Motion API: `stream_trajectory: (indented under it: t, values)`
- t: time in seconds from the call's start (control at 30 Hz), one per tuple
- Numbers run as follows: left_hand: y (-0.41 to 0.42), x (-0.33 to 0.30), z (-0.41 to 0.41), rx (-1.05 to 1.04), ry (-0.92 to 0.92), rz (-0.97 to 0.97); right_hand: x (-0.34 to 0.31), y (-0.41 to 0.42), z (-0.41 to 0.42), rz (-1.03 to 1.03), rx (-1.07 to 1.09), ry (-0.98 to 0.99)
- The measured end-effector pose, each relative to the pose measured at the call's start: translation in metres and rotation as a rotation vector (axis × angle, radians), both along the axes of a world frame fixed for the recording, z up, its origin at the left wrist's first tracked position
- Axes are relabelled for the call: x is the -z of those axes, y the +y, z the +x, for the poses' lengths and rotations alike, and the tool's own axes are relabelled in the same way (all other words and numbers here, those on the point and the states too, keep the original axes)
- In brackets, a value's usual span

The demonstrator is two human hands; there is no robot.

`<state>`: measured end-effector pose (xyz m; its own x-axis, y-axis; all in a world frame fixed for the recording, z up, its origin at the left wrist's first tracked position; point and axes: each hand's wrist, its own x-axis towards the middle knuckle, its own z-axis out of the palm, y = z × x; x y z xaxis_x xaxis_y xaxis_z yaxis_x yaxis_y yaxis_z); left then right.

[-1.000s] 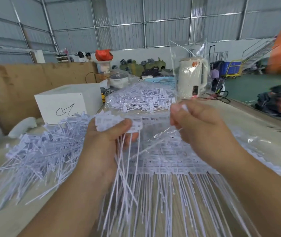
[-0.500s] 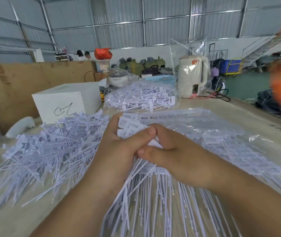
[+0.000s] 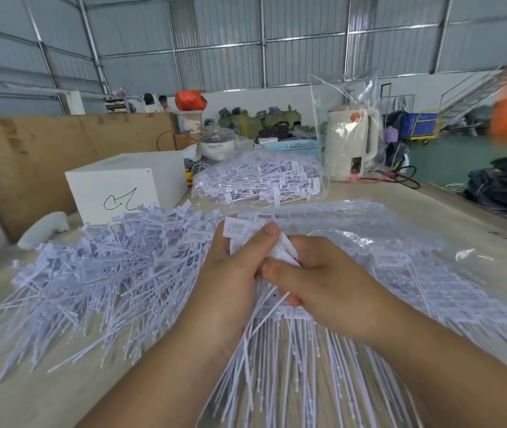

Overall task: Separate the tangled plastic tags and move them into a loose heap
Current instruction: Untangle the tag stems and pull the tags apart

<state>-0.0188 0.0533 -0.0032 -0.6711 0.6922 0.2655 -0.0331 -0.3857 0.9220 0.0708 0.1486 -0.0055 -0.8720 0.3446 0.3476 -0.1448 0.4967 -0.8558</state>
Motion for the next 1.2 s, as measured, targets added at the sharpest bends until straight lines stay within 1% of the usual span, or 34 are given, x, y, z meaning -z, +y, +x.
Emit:
stream_trajectory:
  t: [0.07,0.2,0.37,0.43,0.6,0.77,0.87,0.97,1.03,1.07,1.1,1.17,1.2]
  values:
    - [0.0,0.003,0.001,-0.008,0.012,-0.008,0.002,0.0,-0.001,-0.021,-0.004,0.004]
    - [-0.001,0.007,0.001,-0.011,0.006,-0.119,0.001,-0.004,-0.003,-0.092,-0.053,0.015]
    - [-0.002,0.007,-0.001,0.052,-0.017,-0.145,-0.001,-0.01,-0.006,-0.339,-0.162,0.037]
    - [-0.001,0.008,-0.002,0.06,-0.005,-0.166,0.0,-0.009,-0.007,-0.375,-0.156,0.041]
    - [0.0,0.007,-0.003,-0.027,0.286,-0.211,0.006,-0.007,-0.011,-0.434,-0.147,0.05]
    - [-0.004,0.008,-0.002,-0.022,0.47,-0.172,0.005,-0.01,-0.008,-0.505,-0.131,0.058]
    - [-0.004,0.008,-0.003,0.039,0.48,-0.149,0.004,-0.009,-0.006,-0.526,-0.132,0.096]
    - [-0.004,0.008,-0.002,0.121,0.412,-0.131,0.0,-0.006,-0.004,-0.564,-0.088,0.184]
    - [-0.002,0.007,-0.003,0.176,0.352,-0.22,-0.005,-0.002,-0.002,-0.615,-0.064,0.249]
    - [-0.002,0.008,-0.002,0.213,0.352,-0.279,-0.008,0.0,0.0,-0.649,-0.044,0.274]
    - [-0.002,0.009,0.0,0.248,0.394,-0.329,-0.01,0.003,0.0,-0.68,-0.002,0.299]
    - [-0.002,0.011,0.004,0.276,0.546,-0.394,-0.012,0.009,0.001,-0.705,0.119,0.352]
    - [-0.002,0.011,0.007,0.277,0.567,-0.398,-0.013,0.011,0.0,-0.704,0.155,0.373]
